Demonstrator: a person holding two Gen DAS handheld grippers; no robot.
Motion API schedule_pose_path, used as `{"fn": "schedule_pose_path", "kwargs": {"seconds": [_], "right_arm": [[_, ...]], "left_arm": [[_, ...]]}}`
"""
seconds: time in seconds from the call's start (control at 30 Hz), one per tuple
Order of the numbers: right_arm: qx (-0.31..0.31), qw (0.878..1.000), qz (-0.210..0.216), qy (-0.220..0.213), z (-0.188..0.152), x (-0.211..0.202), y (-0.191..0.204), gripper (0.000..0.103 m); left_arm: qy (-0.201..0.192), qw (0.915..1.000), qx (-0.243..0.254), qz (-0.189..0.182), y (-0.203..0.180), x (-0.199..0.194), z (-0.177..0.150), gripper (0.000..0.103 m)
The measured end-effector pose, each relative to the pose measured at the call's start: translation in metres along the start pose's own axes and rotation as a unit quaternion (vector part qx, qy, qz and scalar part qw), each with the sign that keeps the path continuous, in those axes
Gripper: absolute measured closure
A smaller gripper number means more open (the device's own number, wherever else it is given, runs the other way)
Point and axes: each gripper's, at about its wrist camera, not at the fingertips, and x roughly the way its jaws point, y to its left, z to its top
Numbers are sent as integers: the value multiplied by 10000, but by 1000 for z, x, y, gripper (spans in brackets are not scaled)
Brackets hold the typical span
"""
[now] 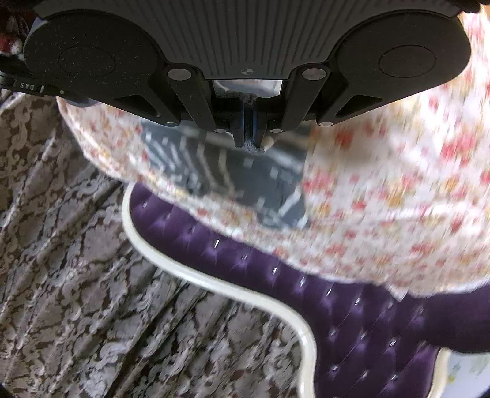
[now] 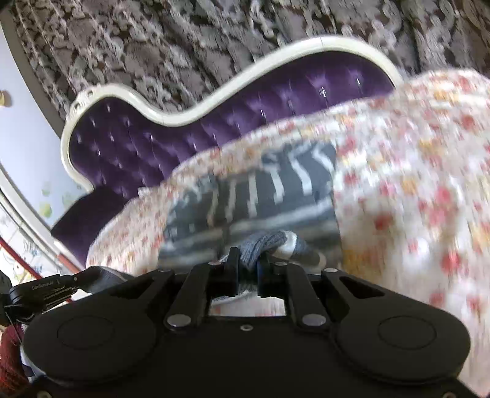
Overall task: Fold small clothes
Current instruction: 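Lift the hem with both grippers and fold it toward the collar, then open both grippers and release the folded hem onto the cardigan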
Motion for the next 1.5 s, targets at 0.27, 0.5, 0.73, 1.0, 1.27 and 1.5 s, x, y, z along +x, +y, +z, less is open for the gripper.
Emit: {"fn": "schedule_pose_path", "kwargs": {"seconds": [0.27,0.5,0.73,1.0,1.27,1.5], "right_arm": [[-72,9992,-82,-377,61,57,-13,86],[4,9987,-423,-268,94,129,-33,86],[118,9970,-757,111,97,192,-59,86],[161,9950,-938,-308,95,207,-81,51],[75,9914,-1090,-716,109,185,-88,46],[-573,9907,-1158,-431,103,193,-72,46]], "left_arm": [[-218,9997,57,-94,0,55,63,99],[-1,10000,-74,55,12,124,90,99],[457,9981,-205,372,35,195,89,99],[206,9965,57,806,46,224,92,70],[-108,9937,456,1021,27,202,99,54],[260,9876,1264,899,-10,207,69,51]]}}
